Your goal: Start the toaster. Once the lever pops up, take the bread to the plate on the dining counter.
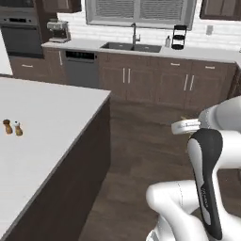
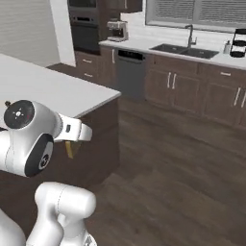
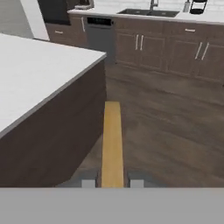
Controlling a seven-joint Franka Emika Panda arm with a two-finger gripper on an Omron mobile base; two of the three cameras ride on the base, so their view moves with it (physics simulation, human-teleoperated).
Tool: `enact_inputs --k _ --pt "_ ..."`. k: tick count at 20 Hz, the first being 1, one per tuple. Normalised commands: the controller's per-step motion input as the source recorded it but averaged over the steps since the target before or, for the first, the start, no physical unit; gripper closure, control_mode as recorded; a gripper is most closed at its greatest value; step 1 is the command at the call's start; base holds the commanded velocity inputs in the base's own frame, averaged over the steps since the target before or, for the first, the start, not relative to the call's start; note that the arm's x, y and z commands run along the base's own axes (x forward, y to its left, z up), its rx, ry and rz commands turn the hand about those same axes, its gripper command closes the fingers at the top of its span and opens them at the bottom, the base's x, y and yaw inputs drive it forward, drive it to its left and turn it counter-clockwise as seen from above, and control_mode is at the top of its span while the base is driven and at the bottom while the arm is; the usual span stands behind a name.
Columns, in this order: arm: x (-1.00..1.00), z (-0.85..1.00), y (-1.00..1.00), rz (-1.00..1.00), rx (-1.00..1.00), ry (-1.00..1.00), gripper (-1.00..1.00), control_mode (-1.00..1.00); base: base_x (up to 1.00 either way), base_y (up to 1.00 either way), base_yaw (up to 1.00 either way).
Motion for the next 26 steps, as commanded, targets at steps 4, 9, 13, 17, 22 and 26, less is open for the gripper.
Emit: enact_inputs --k 4,9,13,17,22,26 --pt "0.00 0.00 0.00 0.00 0.00 0.00 1.00 1.00 0.21 -0.02 0.94" --pt "0.00 0.00 0.00 0.00 0.00 0.00 1.00 1.00 0.17 -0.03 0.94" --pt "0.00 0.00 0.00 0.00 0.00 0.00 1.00 1.00 0.00 0.39 0.80" --pt "0.00 0.00 0.00 0.00 0.00 0.00 1.00 1.00 -0.05 1.00 0.55" --pt "0.00 0.00 0.00 0.00 0.00 0.00 1.00 1.00 -0.21 1.00 0.43" --pt "0.00 0.00 0.00 0.00 0.00 0.00 1.00 1.00 0.04 1.00 0.30"
